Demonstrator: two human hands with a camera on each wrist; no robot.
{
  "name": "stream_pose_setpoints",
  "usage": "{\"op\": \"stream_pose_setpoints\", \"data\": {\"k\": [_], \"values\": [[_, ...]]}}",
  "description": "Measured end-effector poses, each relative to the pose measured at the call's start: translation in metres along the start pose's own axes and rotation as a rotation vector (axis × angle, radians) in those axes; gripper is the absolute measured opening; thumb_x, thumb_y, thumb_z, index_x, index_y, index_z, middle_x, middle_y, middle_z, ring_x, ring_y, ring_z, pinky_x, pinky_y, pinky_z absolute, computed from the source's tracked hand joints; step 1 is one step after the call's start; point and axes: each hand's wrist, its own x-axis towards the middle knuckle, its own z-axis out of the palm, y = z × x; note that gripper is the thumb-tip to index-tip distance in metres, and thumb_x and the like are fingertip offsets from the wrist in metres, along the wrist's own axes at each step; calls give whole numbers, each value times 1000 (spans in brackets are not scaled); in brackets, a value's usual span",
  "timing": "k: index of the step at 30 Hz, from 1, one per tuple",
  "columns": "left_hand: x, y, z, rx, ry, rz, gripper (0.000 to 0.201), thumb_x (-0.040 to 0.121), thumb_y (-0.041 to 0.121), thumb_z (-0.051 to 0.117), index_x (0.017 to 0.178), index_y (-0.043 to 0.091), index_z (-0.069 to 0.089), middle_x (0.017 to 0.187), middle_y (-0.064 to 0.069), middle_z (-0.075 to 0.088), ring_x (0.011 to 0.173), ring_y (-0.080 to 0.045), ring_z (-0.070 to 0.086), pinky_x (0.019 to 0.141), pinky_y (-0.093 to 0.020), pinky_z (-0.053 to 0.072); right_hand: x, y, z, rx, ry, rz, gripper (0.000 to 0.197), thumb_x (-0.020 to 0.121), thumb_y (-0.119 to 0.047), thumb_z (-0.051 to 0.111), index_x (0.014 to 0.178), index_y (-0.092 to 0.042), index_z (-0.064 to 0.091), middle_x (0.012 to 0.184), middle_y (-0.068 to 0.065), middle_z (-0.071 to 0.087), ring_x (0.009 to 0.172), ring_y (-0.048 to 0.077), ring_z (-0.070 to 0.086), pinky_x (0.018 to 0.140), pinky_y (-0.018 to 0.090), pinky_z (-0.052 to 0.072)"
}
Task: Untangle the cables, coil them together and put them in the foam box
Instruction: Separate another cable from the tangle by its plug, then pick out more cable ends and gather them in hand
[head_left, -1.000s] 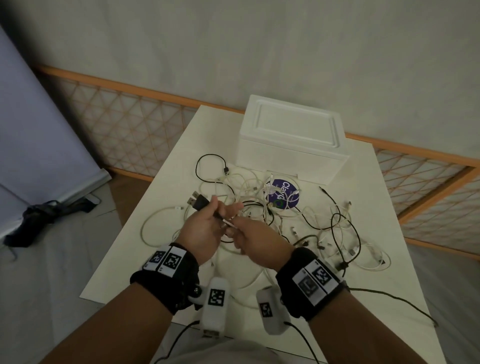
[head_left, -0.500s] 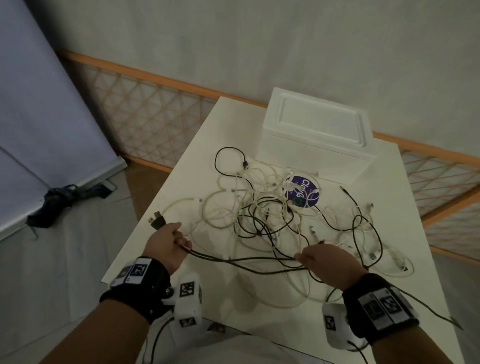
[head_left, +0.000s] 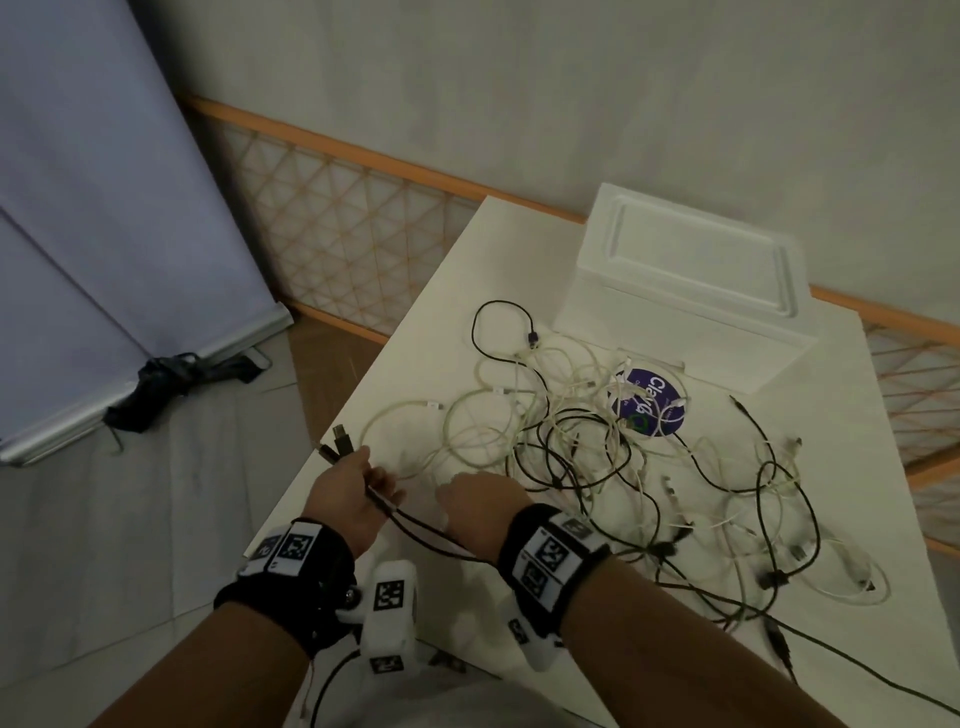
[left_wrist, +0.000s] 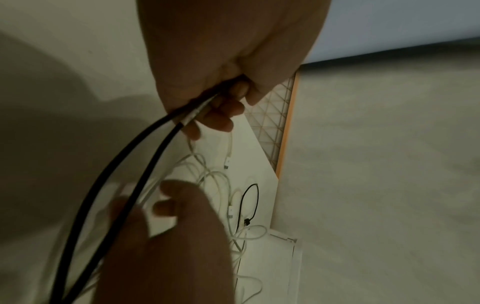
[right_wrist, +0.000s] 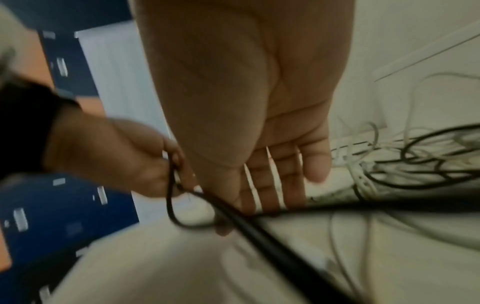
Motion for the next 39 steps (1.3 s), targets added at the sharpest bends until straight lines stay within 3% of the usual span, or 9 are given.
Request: {"op": "stream_pose_setpoints", "data": {"k": [4,11,17,22,26,29,33,36,39], "values": [[-6,14,-4,188,-127,16,17,100,32,47,85,24,51,56,3,38,63,-17,46,82,-45,41,13,12,16,-42,-17,112,29,96,-15,39,121,-6,50,122,16,54,112,34,53,87,42,44],[-9,18,23,310,-403,123,23,97,1,45,81,17,51,59,5,37,48,-8,31,52,-24,29,-2,48,-14,457,258,244,25,97,-37,45,101,-14,54,93,7,64,88,24,59,71,32,42],[-9,5,77,363,-539,83,29,101,19,44,83,3,61,60,-1,47,52,-12,44,54,-24,38,-40,76,-39,657,420,276,23,91,-44,57,92,-21,54,84,-5,58,79,12,55,71,28,44],[-16,-8,113,382,-604,19,30,101,24,43,92,5,65,66,-4,65,64,-16,61,69,-31,49,-63,103,-43,652,507,315,20,98,-29,47,82,-18,54,69,-8,51,64,3,47,60,24,33],[-20,-13,129,464,-656,33,26,101,26,44,105,11,65,50,3,29,44,-10,32,56,-28,31,-74,116,-47,520,539,370,22,98,-31,49,100,-18,65,87,-4,64,81,12,57,67,22,35],[-21,-16,135,574,-728,64,23,98,20,50,114,15,66,53,5,26,47,-8,25,57,-28,23,-76,118,-54,351,616,349,22,96,-27,53,104,-18,71,93,2,60,87,18,57,71,23,37],[-24,-16,144,631,-799,41,21,96,15,53,108,20,70,52,5,26,45,-8,25,53,-26,30,-69,116,-64,266,724,245,12,88,-16,64,94,-15,74,84,5,56,77,24,57,68,32,45],[-21,-13,146,631,-751,63,18,95,14,55,108,14,69,57,3,41,44,-7,28,52,-25,30,-71,115,-69,312,788,226,14,89,-20,61,95,-18,75,83,2,59,76,21,57,68,31,46],[-13,-12,142,503,-608,39,14,95,13,56,101,11,69,85,-2,67,41,-7,32,49,-24,35,-82,122,-67,285,800,214,20,88,-28,57,93,-20,75,81,-1,61,77,20,59,70,31,48]]}}
